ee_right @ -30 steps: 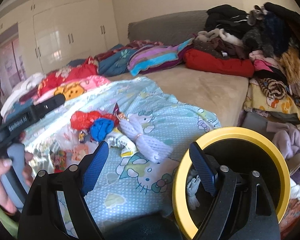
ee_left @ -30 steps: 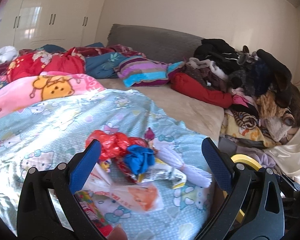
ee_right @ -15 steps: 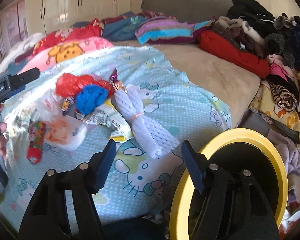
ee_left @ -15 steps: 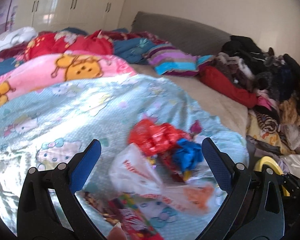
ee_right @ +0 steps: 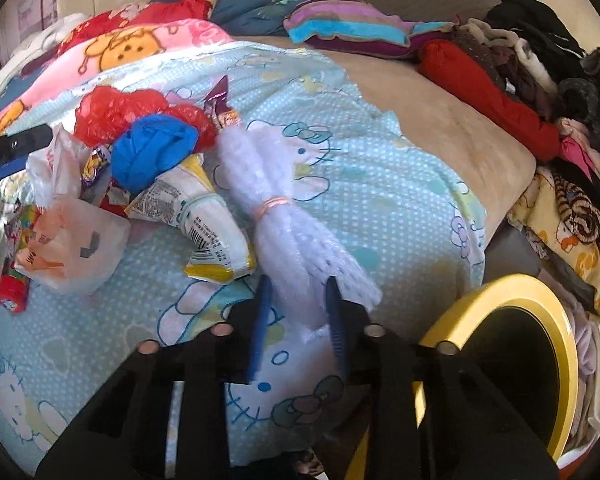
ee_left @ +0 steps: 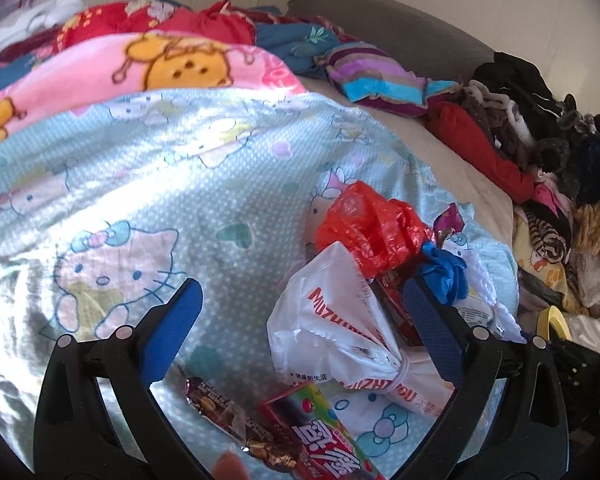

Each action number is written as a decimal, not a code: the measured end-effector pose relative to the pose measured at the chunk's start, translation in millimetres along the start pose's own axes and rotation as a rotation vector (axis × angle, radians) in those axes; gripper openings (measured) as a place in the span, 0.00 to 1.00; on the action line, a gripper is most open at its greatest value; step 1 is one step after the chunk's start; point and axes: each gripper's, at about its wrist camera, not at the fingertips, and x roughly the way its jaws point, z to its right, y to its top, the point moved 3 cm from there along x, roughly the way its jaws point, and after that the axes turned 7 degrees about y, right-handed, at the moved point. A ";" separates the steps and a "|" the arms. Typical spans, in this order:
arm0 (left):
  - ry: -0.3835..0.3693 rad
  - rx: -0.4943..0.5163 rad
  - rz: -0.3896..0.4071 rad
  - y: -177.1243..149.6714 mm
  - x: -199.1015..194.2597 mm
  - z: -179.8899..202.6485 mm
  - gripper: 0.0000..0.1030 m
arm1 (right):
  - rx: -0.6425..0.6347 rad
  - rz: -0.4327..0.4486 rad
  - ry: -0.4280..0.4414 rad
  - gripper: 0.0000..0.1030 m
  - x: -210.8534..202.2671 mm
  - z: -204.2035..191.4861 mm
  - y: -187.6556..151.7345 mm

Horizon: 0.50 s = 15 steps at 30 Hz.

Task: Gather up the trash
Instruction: 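Grasp the white mesh bundle with the right tool while the left tool grasps the white plastic bag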

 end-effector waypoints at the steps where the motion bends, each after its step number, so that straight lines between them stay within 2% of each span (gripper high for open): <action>1: -0.005 0.000 -0.006 0.1 2.1 0.7 0.87 | -0.003 0.003 0.004 0.17 0.4 -1.5 0.0; 6: -0.024 0.016 -0.038 -4.9 8.3 5.7 0.54 | 0.043 0.060 0.026 0.15 -11.5 -4.6 -1.2; 7: -0.029 0.021 -0.039 -5.5 7.8 7.8 0.51 | 0.054 0.079 0.031 0.15 -16.4 -5.5 -1.6; 10: -0.034 0.039 -0.020 -5.5 2.9 13.8 0.31 | 0.087 0.142 0.038 0.15 -35.0 -8.9 -3.5; 12: -0.030 0.041 -0.006 -5.0 -0.3 15.4 0.13 | 0.109 0.169 0.050 0.15 -44.5 -10.4 -4.5; 15: -0.047 0.062 0.025 -2.5 -10.5 22.5 0.12 | 0.138 0.214 0.072 0.15 -61.6 -10.5 -7.7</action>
